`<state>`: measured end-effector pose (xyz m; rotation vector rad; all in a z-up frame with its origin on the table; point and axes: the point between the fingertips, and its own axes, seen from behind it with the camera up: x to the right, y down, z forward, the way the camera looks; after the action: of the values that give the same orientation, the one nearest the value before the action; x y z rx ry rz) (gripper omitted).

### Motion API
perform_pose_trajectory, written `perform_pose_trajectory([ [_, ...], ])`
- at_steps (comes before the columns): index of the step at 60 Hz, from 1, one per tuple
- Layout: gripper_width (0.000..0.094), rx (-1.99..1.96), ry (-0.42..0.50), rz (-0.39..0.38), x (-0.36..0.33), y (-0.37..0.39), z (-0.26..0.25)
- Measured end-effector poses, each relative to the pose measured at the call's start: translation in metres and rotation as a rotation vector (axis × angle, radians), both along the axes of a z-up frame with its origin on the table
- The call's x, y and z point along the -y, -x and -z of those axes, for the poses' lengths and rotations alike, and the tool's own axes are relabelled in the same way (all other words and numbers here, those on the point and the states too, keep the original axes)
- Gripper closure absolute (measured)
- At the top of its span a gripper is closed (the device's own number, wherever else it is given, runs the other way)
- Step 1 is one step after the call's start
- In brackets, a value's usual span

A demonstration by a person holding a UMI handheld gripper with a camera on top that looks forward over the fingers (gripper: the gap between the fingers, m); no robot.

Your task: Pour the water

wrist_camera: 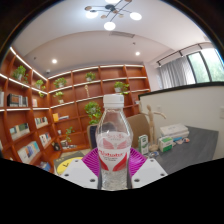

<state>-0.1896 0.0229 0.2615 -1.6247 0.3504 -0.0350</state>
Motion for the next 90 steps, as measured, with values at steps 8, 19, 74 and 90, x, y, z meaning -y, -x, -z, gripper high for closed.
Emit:
perform_pose_trajectory([
  [8, 0.0572, 0.152, 0.074, 0.134, 0.005, -0.062, 0.024],
  [19, 0.0573, 0.16, 0.175, 0.201, 0.0, -0.124, 0.095],
  [74, 0.0136, 0.11, 0.296, 0.132, 0.048, -0.129, 0.191],
  [90, 0.0123, 0.181, 0.288, -0.045, 0.128, -0.072, 0.153],
])
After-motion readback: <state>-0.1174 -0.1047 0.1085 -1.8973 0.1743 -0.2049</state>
